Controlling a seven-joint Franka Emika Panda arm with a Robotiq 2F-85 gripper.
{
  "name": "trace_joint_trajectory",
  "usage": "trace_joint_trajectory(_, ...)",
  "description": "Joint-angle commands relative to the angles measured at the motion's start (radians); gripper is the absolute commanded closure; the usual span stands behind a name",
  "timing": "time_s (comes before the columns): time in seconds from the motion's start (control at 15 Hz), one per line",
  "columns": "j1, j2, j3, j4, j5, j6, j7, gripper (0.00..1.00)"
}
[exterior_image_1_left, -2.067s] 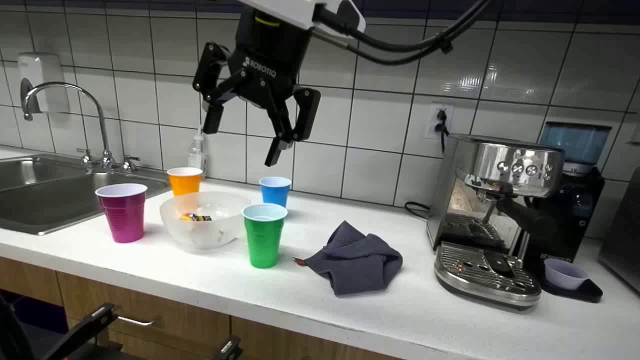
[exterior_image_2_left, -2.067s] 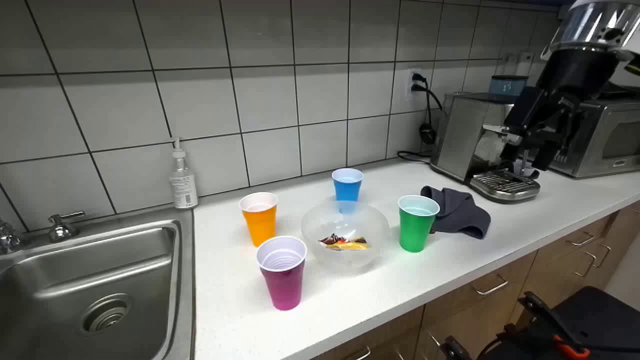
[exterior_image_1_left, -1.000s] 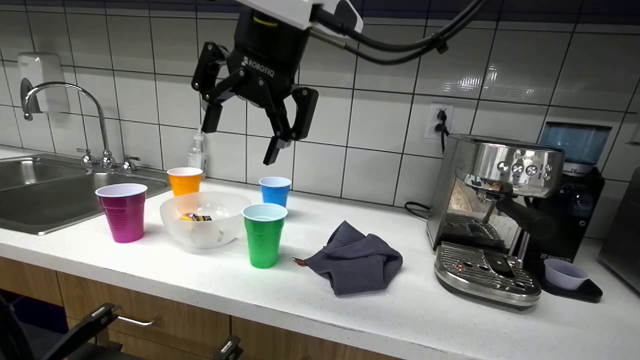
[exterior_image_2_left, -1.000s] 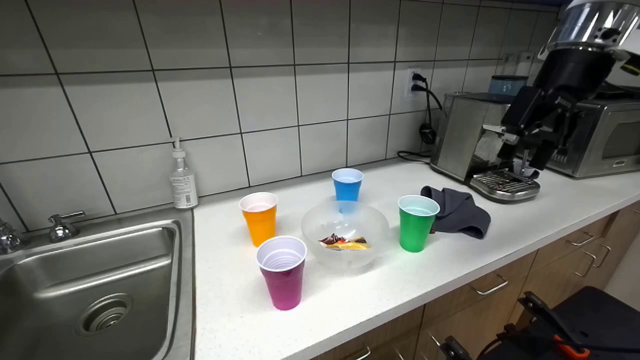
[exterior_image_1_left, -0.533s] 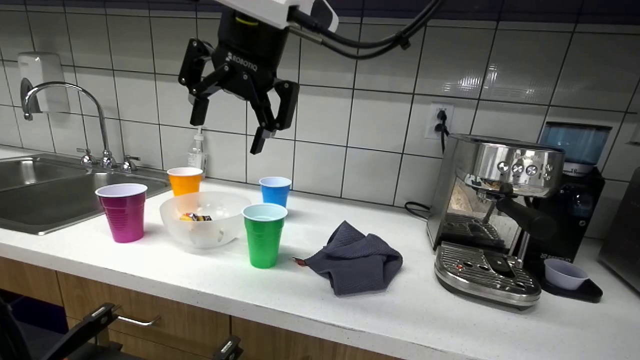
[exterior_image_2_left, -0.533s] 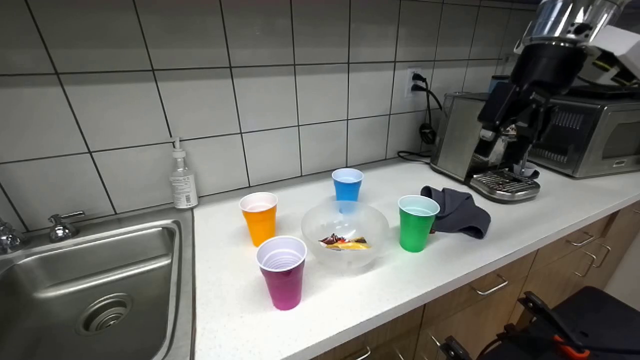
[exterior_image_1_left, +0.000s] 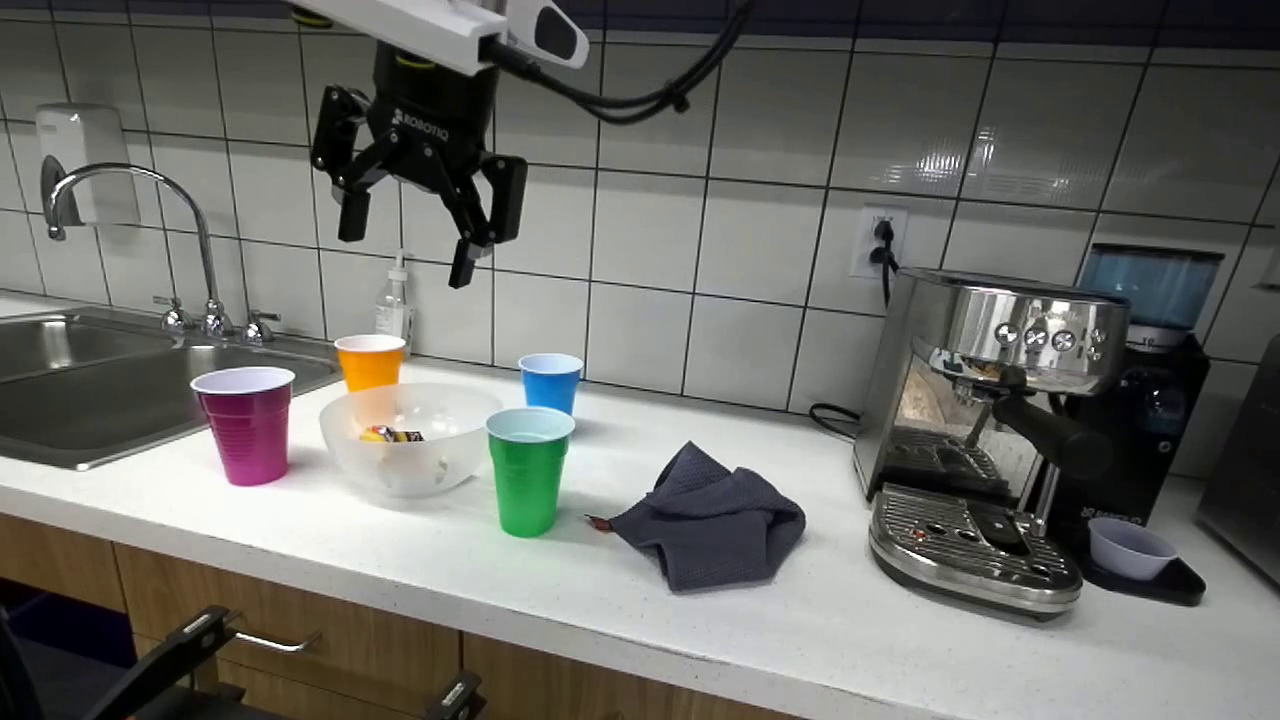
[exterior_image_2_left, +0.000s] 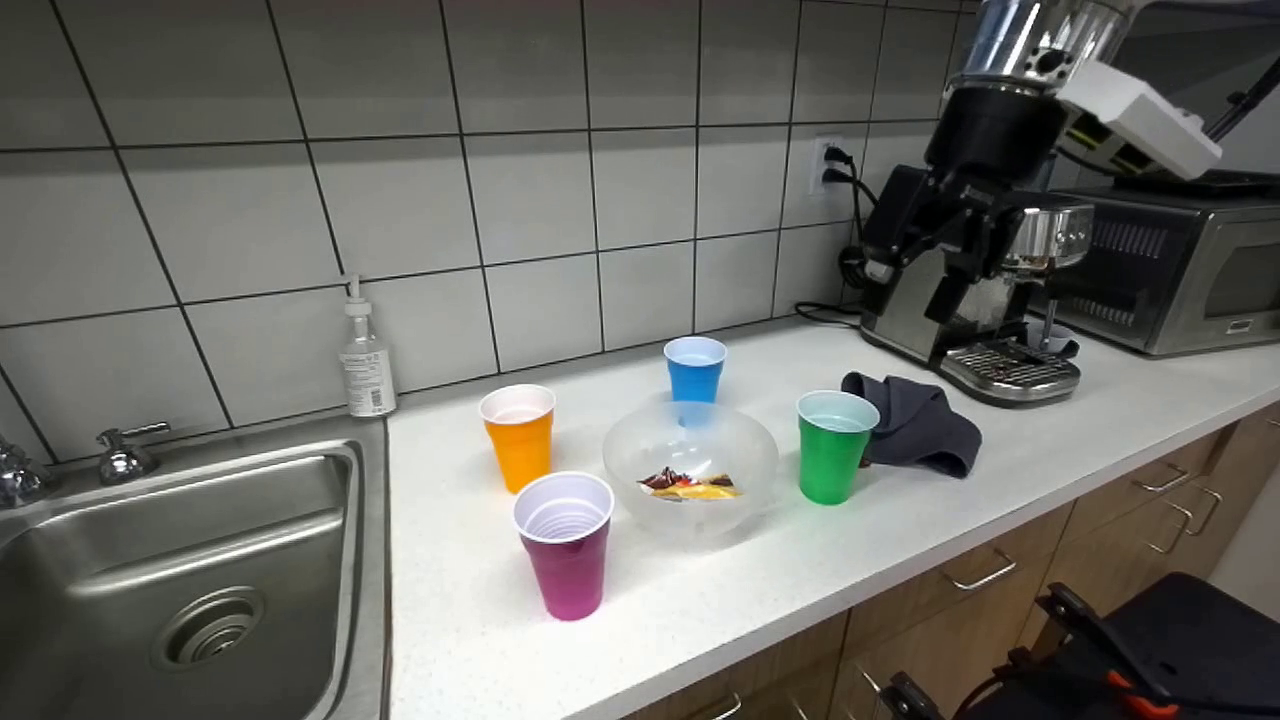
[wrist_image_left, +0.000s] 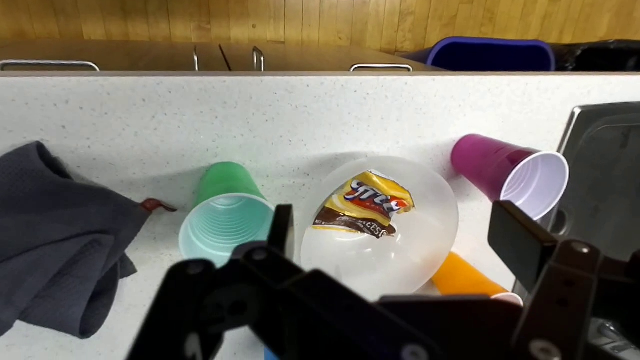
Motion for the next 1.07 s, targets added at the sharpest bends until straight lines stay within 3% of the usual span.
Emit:
trace_joint_trajectory(0.0, 0.031, 0.043, 0.077, 0.002, 0.036, 0.078, 0.09, 0.0)
trace_joint_trajectory(0.67, 0.141, 0.192, 0.261, 0.0, 0.128, 0.253, 0.358, 0.0)
trace_joint_trajectory(1.0, 0.185, 0.282, 0.31, 0.0, 0.16, 0.328, 0.423, 0.0)
